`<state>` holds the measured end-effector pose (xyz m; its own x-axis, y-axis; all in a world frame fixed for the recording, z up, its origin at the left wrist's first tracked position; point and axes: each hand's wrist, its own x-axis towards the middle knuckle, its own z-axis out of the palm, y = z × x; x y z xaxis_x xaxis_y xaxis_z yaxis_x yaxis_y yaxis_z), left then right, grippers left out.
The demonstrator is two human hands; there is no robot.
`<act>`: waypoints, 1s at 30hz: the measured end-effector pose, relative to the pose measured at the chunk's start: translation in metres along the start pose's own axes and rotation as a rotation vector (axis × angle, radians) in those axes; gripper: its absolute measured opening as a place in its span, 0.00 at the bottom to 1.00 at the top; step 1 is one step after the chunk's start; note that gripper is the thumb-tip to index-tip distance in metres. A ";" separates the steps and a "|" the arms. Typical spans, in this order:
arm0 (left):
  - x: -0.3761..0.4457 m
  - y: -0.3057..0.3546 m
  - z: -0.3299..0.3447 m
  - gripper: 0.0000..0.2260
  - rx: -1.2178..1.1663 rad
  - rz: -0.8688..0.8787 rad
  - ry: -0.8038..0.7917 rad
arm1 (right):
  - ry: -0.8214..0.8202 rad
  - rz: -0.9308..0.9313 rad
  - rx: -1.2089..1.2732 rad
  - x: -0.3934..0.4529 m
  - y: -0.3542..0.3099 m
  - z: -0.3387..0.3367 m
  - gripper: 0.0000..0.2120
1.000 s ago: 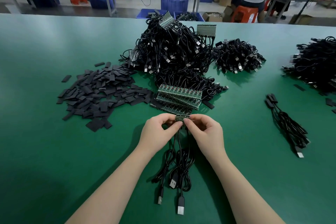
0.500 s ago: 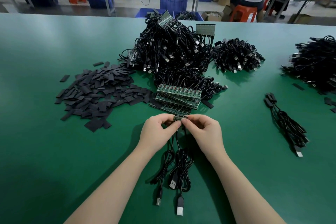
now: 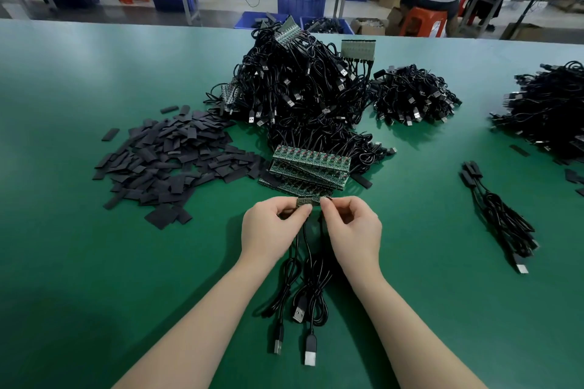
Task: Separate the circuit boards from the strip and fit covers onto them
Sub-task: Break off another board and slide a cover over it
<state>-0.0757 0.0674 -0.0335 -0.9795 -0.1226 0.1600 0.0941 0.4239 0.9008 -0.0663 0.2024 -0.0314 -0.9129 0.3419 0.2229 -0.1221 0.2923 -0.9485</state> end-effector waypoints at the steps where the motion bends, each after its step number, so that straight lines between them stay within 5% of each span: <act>1: 0.000 -0.001 0.000 0.06 0.001 -0.004 0.011 | 0.028 0.006 0.026 0.000 0.000 -0.002 0.08; 3: -0.001 -0.002 0.001 0.02 0.049 -0.024 -0.001 | 0.119 0.030 0.124 0.001 0.000 -0.007 0.07; 7: 0.001 -0.002 0.004 0.20 0.383 0.041 -0.020 | 0.316 0.033 0.264 0.011 -0.008 -0.030 0.05; 11: 0.000 -0.002 0.005 0.12 0.465 0.092 -0.014 | 0.452 -0.268 0.235 0.022 -0.041 -0.058 0.07; 16: 0.001 -0.003 0.003 0.09 0.336 0.140 0.025 | 0.245 -0.444 0.144 0.017 -0.093 -0.056 0.06; 23: -0.003 0.004 -0.027 0.11 -0.444 0.012 0.340 | 0.019 -0.050 0.593 0.021 -0.113 -0.024 0.04; 26: 0.009 -0.005 -0.059 0.12 -0.459 0.007 0.561 | -0.048 0.111 0.531 0.024 -0.087 -0.014 0.04; 30: 0.029 -0.031 -0.099 0.12 -0.130 -0.020 0.728 | -0.128 0.302 0.411 0.010 -0.037 -0.004 0.05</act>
<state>-0.0890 -0.0383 -0.0171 -0.6190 -0.7129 0.3295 0.1423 0.3109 0.9397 -0.0695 0.1987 0.0069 -0.9681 0.2377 -0.0788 0.0344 -0.1853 -0.9821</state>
